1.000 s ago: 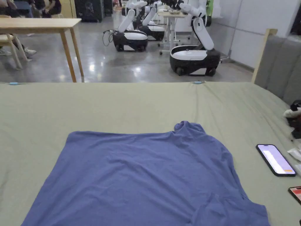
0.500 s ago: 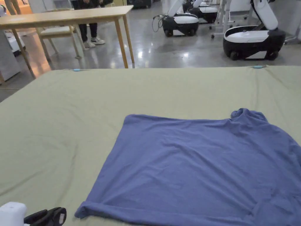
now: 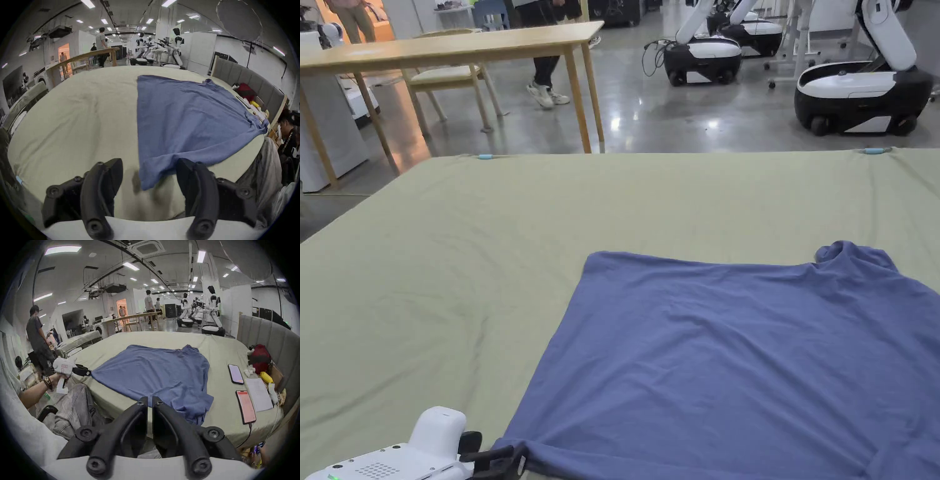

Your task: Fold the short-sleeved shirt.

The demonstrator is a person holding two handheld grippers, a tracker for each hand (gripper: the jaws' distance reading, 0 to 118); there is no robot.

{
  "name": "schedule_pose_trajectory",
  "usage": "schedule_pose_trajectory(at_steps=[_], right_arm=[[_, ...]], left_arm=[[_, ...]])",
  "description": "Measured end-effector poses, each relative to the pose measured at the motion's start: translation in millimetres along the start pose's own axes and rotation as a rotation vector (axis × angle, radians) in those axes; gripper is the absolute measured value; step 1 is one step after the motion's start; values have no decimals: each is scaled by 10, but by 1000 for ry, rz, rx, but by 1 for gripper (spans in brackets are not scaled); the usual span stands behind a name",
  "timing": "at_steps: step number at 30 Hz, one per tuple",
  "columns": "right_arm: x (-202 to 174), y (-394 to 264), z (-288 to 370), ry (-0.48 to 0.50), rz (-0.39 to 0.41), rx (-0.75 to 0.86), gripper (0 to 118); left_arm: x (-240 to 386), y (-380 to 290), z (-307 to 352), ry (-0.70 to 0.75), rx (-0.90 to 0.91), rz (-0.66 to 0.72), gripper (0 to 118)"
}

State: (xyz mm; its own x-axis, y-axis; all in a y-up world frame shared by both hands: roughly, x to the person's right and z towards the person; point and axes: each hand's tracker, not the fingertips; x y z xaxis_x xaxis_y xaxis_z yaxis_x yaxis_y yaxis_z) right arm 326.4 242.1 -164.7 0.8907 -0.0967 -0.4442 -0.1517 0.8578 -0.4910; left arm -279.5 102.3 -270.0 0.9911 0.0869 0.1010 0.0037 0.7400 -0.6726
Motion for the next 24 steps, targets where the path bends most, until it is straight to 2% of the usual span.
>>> schedule_pose_trajectory(at_steps=[1, 2, 3, 6, 10, 14, 16, 19, 20, 22, 23, 24], right_arm=[[-1, 2, -10, -2, -2, -3, 7], [-8, 3, -20, -7, -1, -5, 7], [4, 2, -22, -11, 0, -8, 7], [13, 4, -37, -22, 2, -19, 7], [96, 30, -90, -67, 24, -47, 7], [306, 3, -284, -183, 71, -128, 7], [468, -57, -435, -221, 48, -195, 7], [757, -258, -719, -199, -10, -284, 8], [826, -327, -802, -210, -10, -300, 18], [908, -419, -929, -221, -27, -331, 57], [940, -458, -978, -215, -38, -349, 71], [977, -491, -1022, -204, -45, -360, 71]], left_arm=[[29, -13, 0, -9, 2, -6, 44], [44, -24, -12, -15, 2, -13, 15], [65, -36, -32, -21, -1, -20, 8], [142, -61, -32, 6, -2, -62, 6], [104, -53, 32, -9, 41, -30, 5], [104, -33, 79, -12, 52, -21, 5], [116, -25, 84, -12, 58, -31, 5], [118, -12, 69, -13, 54, -38, 5], [118, -12, 67, -11, 56, -41, 5], [198, 9, 115, -12, 52, -40, 5], [206, 10, 120, -10, 51, -39, 5], [213, 11, 124, -12, 53, -38, 5]])
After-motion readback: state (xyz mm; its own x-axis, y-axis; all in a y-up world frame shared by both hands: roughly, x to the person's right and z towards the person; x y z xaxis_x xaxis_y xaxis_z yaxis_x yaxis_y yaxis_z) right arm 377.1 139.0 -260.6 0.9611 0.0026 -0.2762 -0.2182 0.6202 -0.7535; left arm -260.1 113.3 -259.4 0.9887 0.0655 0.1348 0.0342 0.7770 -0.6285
